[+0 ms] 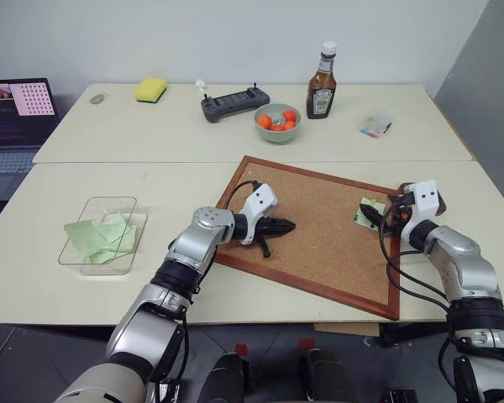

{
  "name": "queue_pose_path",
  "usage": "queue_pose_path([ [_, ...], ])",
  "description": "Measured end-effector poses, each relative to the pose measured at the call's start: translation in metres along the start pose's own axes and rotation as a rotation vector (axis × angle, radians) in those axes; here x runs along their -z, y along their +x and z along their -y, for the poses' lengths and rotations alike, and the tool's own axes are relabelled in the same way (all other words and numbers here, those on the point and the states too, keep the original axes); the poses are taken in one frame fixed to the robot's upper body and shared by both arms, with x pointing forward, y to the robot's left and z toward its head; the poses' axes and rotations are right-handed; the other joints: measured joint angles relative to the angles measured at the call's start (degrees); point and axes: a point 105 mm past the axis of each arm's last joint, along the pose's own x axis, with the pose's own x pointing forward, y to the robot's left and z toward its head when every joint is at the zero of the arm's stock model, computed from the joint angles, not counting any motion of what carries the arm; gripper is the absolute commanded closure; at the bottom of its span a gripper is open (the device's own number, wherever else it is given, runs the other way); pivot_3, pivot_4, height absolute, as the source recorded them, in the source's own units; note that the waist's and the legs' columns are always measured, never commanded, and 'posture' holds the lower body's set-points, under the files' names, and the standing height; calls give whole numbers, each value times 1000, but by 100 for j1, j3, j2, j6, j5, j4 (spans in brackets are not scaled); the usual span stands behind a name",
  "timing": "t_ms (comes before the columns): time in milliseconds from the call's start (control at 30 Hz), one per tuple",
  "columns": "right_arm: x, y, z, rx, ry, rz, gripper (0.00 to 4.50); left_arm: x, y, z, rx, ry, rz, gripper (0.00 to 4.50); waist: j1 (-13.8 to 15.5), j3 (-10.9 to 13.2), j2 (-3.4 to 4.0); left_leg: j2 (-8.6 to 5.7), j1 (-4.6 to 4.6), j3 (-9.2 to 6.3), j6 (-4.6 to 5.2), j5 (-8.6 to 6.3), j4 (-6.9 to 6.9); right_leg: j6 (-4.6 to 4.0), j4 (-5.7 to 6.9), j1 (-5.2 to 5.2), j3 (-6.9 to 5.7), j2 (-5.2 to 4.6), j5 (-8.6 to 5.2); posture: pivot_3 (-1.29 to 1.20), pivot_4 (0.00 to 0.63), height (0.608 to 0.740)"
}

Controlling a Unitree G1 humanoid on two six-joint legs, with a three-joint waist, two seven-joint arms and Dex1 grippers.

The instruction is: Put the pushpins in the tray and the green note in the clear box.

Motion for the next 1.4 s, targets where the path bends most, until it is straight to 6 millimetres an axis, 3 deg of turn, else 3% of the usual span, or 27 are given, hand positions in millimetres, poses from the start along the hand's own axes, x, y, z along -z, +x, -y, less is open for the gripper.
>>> queue_pose_path([
  [600, 2, 9, 4, 6, -37, 17, 4404, 1, -3, 2, 12, 11, -16, 4500, -1, 0, 0, 0, 0, 0, -1, 1, 1, -1, 4, 0, 0, 0, 0, 0, 150, 740],
  [1233, -3, -7, 2, 33, 18, 33, 4461, -1, 0, 1, 9, 35, -4, 4500, 11, -2, 3, -4, 0, -4, 3, 4, 3, -1, 19, -3, -2, -3, 0, 0, 150, 740],
  [1400, -32, -12, -5, 13, 7, 124, 4461, 1, 0, -2, -12, 24, -9, 4500, 5, -2, 4, -3, 2, -3, 4, 4, 4, 0, 27, -4, 0, -2, 0, 0, 150, 740],
])
